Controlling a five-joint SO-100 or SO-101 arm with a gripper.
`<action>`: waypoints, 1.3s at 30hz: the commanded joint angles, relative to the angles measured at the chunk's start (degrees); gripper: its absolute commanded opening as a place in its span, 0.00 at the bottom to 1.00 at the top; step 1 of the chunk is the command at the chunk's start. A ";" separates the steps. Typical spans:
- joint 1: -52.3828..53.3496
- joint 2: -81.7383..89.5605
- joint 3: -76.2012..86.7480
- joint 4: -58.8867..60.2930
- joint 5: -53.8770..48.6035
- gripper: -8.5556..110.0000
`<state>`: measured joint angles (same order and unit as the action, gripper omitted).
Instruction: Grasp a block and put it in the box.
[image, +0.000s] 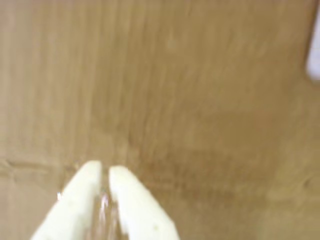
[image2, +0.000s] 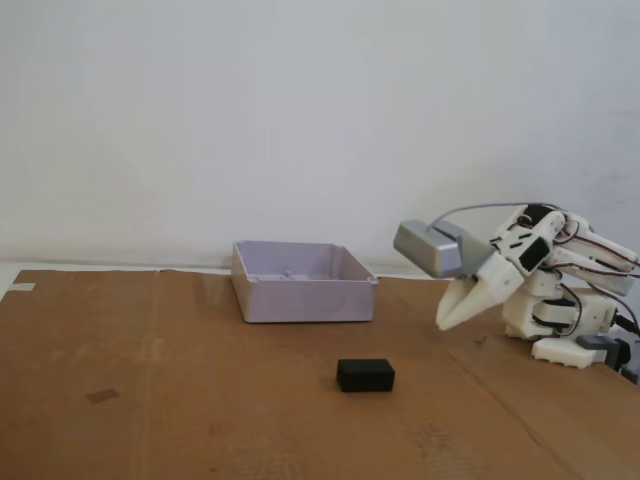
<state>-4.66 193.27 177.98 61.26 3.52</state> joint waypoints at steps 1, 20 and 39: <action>0.26 1.32 1.67 -8.35 -0.26 0.07; 0.00 -23.20 -11.87 -25.14 0.18 0.07; -5.36 -52.29 -23.47 -44.47 0.26 0.07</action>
<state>-9.14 143.44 161.81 24.35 3.34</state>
